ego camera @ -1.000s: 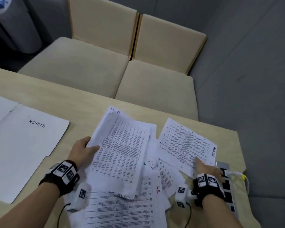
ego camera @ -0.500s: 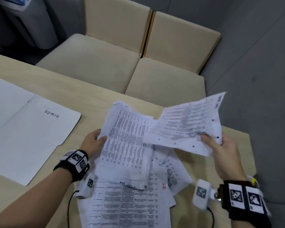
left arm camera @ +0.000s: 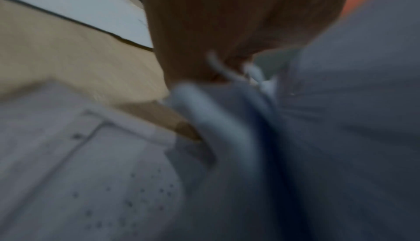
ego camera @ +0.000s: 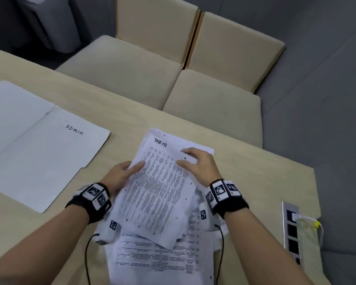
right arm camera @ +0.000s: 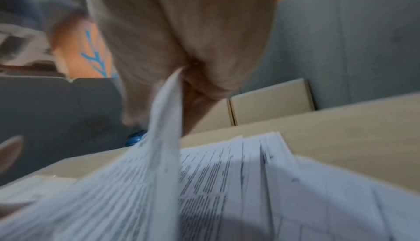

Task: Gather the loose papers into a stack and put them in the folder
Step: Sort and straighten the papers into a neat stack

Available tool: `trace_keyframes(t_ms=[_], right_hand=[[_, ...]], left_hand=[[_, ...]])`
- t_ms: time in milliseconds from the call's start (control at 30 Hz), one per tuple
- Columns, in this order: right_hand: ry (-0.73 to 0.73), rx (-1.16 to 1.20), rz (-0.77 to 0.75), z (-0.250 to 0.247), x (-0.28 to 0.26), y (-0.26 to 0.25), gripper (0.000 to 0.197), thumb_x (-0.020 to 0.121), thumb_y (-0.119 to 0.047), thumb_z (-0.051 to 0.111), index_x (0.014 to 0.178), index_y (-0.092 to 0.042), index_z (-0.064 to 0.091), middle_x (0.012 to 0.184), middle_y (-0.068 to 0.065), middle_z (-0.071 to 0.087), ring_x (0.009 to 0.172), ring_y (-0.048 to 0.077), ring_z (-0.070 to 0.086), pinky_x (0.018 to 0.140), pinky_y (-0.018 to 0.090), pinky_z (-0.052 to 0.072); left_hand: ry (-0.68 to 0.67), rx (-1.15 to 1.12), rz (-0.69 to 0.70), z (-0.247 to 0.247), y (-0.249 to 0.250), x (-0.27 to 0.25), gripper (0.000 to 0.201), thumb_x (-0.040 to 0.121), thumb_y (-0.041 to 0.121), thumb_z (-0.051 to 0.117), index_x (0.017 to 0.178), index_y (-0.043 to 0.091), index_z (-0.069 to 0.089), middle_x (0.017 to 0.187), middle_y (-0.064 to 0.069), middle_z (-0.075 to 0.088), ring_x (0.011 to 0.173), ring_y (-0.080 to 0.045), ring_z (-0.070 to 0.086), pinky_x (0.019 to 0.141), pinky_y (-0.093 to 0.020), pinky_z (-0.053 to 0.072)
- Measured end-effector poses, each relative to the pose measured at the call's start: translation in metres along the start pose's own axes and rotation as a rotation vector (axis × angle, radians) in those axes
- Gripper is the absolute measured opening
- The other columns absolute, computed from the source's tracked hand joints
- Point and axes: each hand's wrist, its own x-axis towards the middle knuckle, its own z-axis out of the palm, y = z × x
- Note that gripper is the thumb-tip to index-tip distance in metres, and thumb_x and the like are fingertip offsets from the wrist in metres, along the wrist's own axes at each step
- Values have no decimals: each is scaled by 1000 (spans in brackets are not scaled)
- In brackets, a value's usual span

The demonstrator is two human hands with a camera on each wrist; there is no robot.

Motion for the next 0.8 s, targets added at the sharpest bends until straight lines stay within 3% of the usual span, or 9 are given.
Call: trace_keyframes(t_ms=[33, 100, 167, 267, 400, 500, 567, 700, 800], right_hand=[[65, 169, -1, 4, 1, 1, 43, 86, -25, 77, 126, -9, 67, 126, 8, 72, 116, 14, 67, 107, 35, 49], [245, 397, 43, 4, -2, 9, 39, 88, -22, 75, 124, -9, 66, 117, 8, 74, 104, 13, 70, 94, 22, 54], [333, 351, 176, -5, -16, 26, 41, 87, -30, 75, 122, -11, 63, 116, 6, 70, 101, 16, 67, 81, 16, 52], [152, -32, 465, -10, -57, 68, 48, 79, -47, 78, 105, -11, 62, 109, 6, 67, 98, 23, 64, 83, 32, 51], [-60, -83, 652, 8, -113, 97, 49, 71, -49, 84, 88, -13, 55, 90, 5, 64, 73, 17, 58, 64, 30, 45], [-103, -84, 619, 34, -130, 99, 53, 64, -45, 88, 98, -12, 63, 96, 5, 72, 85, 21, 66, 72, 31, 52], [-107, -15, 568, 45, -132, 90, 30, 72, -24, 86, 95, -15, 69, 99, 5, 76, 90, 22, 71, 81, 33, 57], [-105, -20, 385, 23, -134, 57, 27, 87, -10, 70, 113, -18, 69, 110, -2, 74, 104, 19, 69, 83, 28, 49], [-43, -255, 196, -27, -137, 24, 24, 88, -16, 69, 112, -20, 72, 106, -6, 76, 97, 16, 69, 80, 29, 50]], left_hand=[[-1, 106, 33, 1, -1, -1, 27, 88, 31, 72, 108, 14, 69, 94, 0, 74, 69, -2, 76, 62, -25, 60], [13, 233, 76, 1, -8, 0, 27, 85, 13, 75, 111, 10, 70, 98, -7, 78, 83, -21, 78, 73, -38, 64], [29, 167, 105, -7, -8, -5, 30, 88, 10, 72, 118, 8, 68, 104, -11, 78, 87, -27, 78, 82, -46, 61], [94, 52, 157, -35, 3, -16, 25, 92, 9, 67, 117, 9, 67, 108, -17, 77, 79, -23, 77, 68, -36, 61], [226, 95, 153, -86, 2, -25, 23, 93, 9, 66, 116, 12, 66, 107, -15, 76, 86, -33, 75, 78, -44, 60], [261, 223, 115, -98, -16, -30, 24, 94, 9, 64, 117, 9, 65, 101, -11, 76, 80, -25, 74, 69, -32, 56], [251, 301, 95, -95, -30, -31, 29, 93, 9, 65, 122, 6, 64, 105, -12, 74, 80, -22, 71, 69, -29, 52], [271, 345, 90, -92, -50, -24, 34, 91, 15, 69, 123, 8, 61, 118, -10, 69, 98, -29, 67, 92, -42, 50], [314, 320, 109, -92, -50, -20, 38, 92, 13, 67, 128, 5, 61, 111, -15, 71, 96, -34, 68, 84, -41, 50]])
